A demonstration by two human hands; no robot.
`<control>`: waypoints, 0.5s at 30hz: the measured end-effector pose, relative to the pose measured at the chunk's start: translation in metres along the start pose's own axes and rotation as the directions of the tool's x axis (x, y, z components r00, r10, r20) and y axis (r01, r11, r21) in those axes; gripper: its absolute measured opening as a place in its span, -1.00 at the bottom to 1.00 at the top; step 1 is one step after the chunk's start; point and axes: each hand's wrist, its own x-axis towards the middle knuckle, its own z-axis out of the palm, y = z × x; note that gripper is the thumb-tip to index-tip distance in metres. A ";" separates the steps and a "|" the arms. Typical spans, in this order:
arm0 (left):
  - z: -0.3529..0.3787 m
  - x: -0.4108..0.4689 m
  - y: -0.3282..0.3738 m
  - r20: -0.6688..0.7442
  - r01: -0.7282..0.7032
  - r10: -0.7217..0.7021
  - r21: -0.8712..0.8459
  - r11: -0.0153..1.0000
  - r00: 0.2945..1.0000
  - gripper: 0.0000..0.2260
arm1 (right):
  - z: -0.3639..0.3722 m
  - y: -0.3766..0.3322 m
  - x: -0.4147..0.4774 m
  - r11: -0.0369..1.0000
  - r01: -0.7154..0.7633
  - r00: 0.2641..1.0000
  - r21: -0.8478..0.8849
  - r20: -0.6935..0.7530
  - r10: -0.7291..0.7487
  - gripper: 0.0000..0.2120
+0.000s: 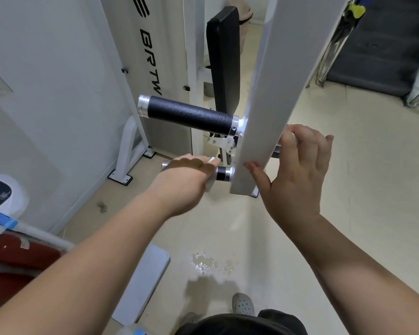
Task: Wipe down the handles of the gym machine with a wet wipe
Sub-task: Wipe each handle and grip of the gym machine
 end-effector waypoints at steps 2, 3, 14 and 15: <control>0.005 0.003 0.009 -0.023 -0.001 0.002 0.014 1.000 1.000 -0.58 | 0.000 0.001 -0.002 1.000 0.013 1.000 -0.012 -0.004 -0.013 -0.34; 0.008 0.003 0.011 -0.042 -0.017 0.018 0.013 1.000 0.999 -0.62 | 0.000 0.002 -0.003 1.000 0.021 1.000 -0.016 -0.009 -0.021 -0.35; -0.003 0.001 -0.002 -0.014 -0.002 0.002 0.009 1.000 1.000 -0.87 | 0.002 -0.008 -0.007 0.997 0.008 0.999 -0.071 -0.032 -0.011 -0.32; -0.002 0.007 0.009 0.007 -0.037 0.038 -0.021 0.999 0.999 -0.97 | 0.001 -0.007 -0.007 0.997 0.010 0.999 -0.075 -0.032 -0.012 -0.32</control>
